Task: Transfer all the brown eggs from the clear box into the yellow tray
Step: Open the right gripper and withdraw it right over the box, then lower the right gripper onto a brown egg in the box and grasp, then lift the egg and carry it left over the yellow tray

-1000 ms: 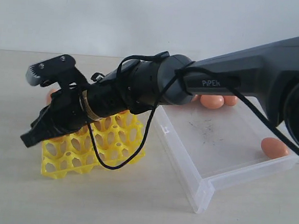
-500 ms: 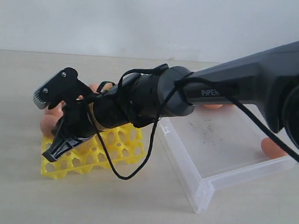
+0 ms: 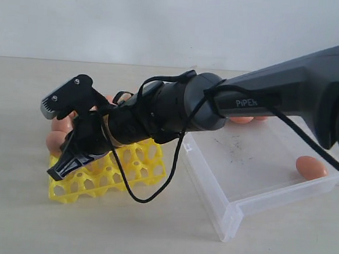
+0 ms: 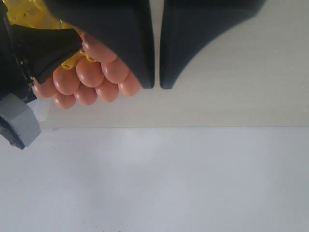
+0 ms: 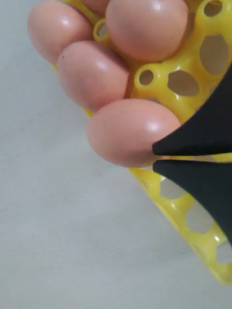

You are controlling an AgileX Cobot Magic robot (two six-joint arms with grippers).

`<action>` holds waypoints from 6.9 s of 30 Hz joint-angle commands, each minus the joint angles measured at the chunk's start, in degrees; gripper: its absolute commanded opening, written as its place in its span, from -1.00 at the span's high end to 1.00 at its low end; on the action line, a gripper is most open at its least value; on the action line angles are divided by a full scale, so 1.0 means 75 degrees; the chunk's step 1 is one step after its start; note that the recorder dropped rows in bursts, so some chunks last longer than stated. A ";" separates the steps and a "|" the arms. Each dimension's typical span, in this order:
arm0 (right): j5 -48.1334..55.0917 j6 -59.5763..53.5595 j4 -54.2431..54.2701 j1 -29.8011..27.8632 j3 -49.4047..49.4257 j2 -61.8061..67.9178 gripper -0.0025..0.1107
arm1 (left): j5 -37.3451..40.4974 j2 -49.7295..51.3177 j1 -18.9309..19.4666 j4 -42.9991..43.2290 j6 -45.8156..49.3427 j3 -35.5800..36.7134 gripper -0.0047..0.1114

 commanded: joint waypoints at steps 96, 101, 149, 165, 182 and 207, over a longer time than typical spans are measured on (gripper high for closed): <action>0.8053 -1.0993 1.0198 -0.5176 0.2364 -0.3897 0.96 | -0.0102 0.0024 -0.0051 -0.0040 0.0040 0.0029 0.85; 0.9133 -1.6152 1.6369 -0.5898 0.2035 -0.2912 0.96 | -0.0102 0.0024 -0.0051 -0.0040 0.0040 0.0029 0.85; 0.9332 -1.8910 1.3426 -0.4503 -0.2692 0.0830 0.17 | -0.0102 0.0024 -0.0051 -0.0040 0.0040 0.0029 0.85; 0.9097 -1.8935 1.3924 -0.4505 -0.2692 0.1310 0.19 | -0.0102 0.0024 -0.0051 -0.0040 0.0040 0.0029 0.85; 0.7083 -1.9660 2.0872 -0.4804 -0.1838 0.0968 0.96 | -0.0102 0.0024 -0.0051 -0.0040 0.0040 0.0029 0.85; 1.1599 -2.7917 2.6654 -0.4193 0.0680 0.0143 0.96 | -0.0102 0.0024 -0.0051 -0.0040 0.0040 0.0029 0.85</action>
